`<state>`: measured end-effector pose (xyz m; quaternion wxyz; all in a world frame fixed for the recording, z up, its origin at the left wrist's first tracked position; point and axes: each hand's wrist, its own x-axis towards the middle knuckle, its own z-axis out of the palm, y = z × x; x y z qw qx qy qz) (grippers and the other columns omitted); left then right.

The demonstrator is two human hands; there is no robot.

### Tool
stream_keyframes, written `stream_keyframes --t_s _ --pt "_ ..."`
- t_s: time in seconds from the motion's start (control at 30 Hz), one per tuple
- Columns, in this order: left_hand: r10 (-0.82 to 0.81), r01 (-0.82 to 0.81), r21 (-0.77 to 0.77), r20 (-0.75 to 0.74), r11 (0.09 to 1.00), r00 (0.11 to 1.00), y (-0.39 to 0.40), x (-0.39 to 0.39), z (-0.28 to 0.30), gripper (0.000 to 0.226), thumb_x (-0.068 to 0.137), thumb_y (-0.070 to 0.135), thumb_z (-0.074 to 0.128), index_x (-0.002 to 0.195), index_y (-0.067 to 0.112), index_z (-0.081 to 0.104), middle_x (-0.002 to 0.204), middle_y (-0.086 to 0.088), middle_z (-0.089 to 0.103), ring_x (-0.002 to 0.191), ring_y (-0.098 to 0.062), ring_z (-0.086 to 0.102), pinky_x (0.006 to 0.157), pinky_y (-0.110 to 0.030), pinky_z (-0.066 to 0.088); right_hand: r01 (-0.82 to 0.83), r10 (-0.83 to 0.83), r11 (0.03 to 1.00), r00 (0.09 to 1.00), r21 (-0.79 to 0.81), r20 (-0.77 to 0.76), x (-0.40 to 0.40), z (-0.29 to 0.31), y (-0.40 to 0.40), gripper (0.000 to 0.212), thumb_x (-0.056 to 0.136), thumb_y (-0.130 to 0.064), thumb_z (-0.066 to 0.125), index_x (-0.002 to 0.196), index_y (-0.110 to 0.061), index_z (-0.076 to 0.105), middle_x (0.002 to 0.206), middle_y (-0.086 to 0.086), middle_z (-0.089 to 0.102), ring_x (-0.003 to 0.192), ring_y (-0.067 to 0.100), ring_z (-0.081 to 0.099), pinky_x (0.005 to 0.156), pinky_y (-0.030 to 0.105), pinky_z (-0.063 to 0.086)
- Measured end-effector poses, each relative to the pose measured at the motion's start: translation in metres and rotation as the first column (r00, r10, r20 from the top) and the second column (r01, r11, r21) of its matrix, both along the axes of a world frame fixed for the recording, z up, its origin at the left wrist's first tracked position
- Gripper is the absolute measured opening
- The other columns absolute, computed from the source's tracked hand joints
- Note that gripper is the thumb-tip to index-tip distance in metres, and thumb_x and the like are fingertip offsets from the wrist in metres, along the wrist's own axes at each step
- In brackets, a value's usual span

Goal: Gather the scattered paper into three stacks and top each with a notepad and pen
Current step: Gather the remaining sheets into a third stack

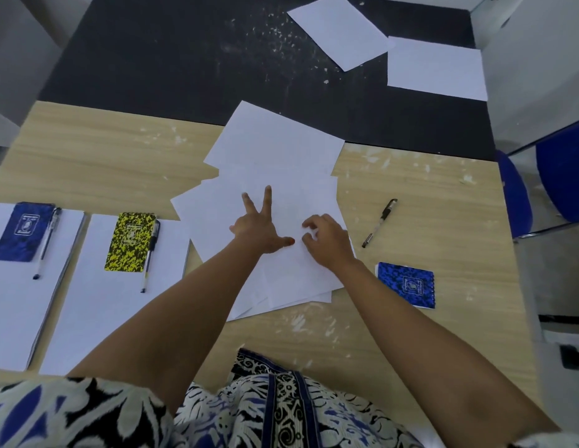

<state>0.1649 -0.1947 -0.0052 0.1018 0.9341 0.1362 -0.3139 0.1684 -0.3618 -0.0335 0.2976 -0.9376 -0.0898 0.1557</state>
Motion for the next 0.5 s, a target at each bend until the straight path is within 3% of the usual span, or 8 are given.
stream_keyframes --t_s 0.07,0.2,0.5 --pt "0.008 -0.008 0.004 -0.062 1.000 0.998 -0.005 0.004 0.002 0.131 0.067 0.068 0.072 0.143 0.038 -0.032 0.154 -0.017 -0.030 0.116 -0.040 0.054 0.103 -0.057 0.040 0.039 -0.039 0.999 0.999 0.009 0.000 0.014 0.002 -0.003 0.023 0.085 -0.019 0.058 0.107 -0.018 0.063 0.105 0.002 0.057 0.095 0.022 0.059 0.085 0.042 0.048" --pt "0.045 -0.041 0.022 -0.216 0.999 0.975 -0.009 0.021 -0.004 0.134 0.063 0.063 0.078 0.146 0.037 -0.025 0.152 -0.015 -0.036 0.131 -0.041 0.039 0.109 -0.063 0.027 0.154 -0.154 0.987 0.988 0.037 -0.010 0.048 -0.004 -0.010 0.023 0.084 -0.018 0.058 0.107 -0.017 0.062 0.107 0.005 0.055 0.099 0.025 0.055 0.085 0.044 0.047" --pt "0.051 -0.022 0.072 -0.433 0.997 0.900 -0.021 0.044 -0.019 0.134 0.071 0.060 0.072 0.134 0.032 -0.043 0.136 -0.022 -0.053 0.136 -0.045 0.033 0.110 -0.066 0.018 0.284 -0.283 0.958 0.959 0.044 -0.025 0.124 -0.010 -0.002 0.037 0.085 -0.022 0.059 0.122 -0.018 0.052 0.126 0.008 0.045 0.115 0.027 0.042 0.091 0.039 0.044"
